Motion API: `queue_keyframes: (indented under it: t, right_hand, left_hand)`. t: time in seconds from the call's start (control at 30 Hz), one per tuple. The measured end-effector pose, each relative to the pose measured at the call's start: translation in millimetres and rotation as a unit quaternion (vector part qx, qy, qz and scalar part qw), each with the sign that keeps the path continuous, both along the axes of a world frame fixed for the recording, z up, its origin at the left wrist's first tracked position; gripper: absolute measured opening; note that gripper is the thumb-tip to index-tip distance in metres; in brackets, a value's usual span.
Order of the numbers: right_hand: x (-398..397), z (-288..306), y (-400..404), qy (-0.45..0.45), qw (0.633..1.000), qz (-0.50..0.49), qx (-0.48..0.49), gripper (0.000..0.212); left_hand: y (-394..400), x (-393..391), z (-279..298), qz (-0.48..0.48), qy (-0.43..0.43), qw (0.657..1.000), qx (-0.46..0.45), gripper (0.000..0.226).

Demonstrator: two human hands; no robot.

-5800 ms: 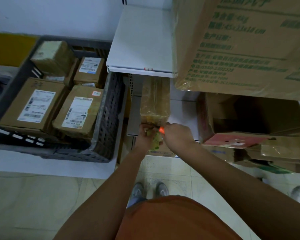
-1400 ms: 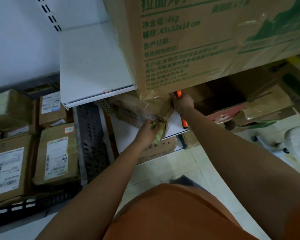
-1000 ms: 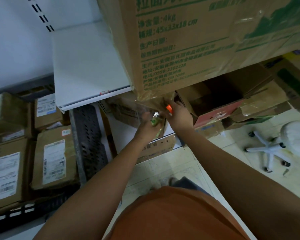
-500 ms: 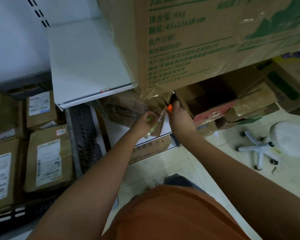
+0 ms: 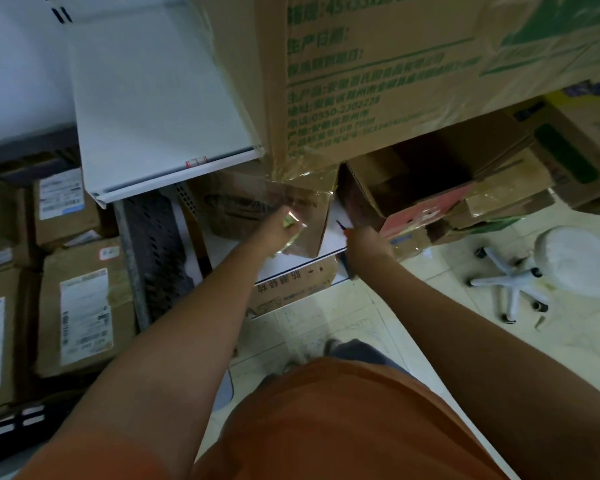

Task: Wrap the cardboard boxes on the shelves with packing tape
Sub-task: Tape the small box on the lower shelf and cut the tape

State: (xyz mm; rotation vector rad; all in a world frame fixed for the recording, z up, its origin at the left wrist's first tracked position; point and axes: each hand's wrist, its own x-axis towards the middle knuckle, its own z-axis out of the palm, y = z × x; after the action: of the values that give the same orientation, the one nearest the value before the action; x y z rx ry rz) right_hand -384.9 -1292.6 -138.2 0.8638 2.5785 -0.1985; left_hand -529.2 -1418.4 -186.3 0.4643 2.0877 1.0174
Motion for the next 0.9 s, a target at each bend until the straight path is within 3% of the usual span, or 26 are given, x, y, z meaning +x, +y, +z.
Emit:
queue_keyframes:
  t: [0.07,0.13,0.3,0.37,0.47,0.53,0.7,0.83,0.9]
  right_hand:
    - [28.4,-5.5,11.0,-0.013,0.999,-0.019,-0.023,0.028]
    - [38.3,-2.9,11.9,0.011,1.0,0.01,-0.013,0.025]
    - [-15.8,6.8,-5.9,0.25,0.968,0.034,-0.013,0.025]
    - [-42.3,4.8,-0.1,0.263,0.963,0.059,0.016,0.034]
    - [-56.9,-2.3,13.3,0.241,0.965,0.086,0.05,0.048]
    - [-52.7,-4.3,22.0,0.262,0.958,0.107,0.054,0.054]
    - [-22.8,-4.3,44.0,0.288,0.934,0.194,0.083,0.06]
    - [-8.7,-0.2,49.8,0.297,0.934,0.169,0.107,0.053]
    - [-10.4,4.8,39.7,0.293,0.939,0.139,0.116,0.046]
  left_hand:
    - [-11.2,-8.4,-7.5,0.028,-0.013,0.999,-0.036,0.006]
    - [-14.4,-15.4,-7.2,0.056,-0.037,0.997,-0.03,0.013]
    - [-13.0,-15.6,10.0,0.106,-0.006,0.994,0.003,0.01]
    - [-24.7,-11.1,13.5,0.131,0.015,0.991,-0.006,0.013]
    - [-47.3,0.5,16.1,0.233,-0.039,0.97,0.052,0.007]
    - [-65.1,4.2,14.8,0.277,-0.025,0.958,0.072,0.003]
    - [-99.2,12.1,35.2,0.357,0.062,0.928,0.085,0.011]
    - [-119.7,24.2,59.7,0.41,0.238,0.88,0.022,0.014]
    - [-127.0,30.7,70.3,0.431,0.27,0.86,0.039,0.018]
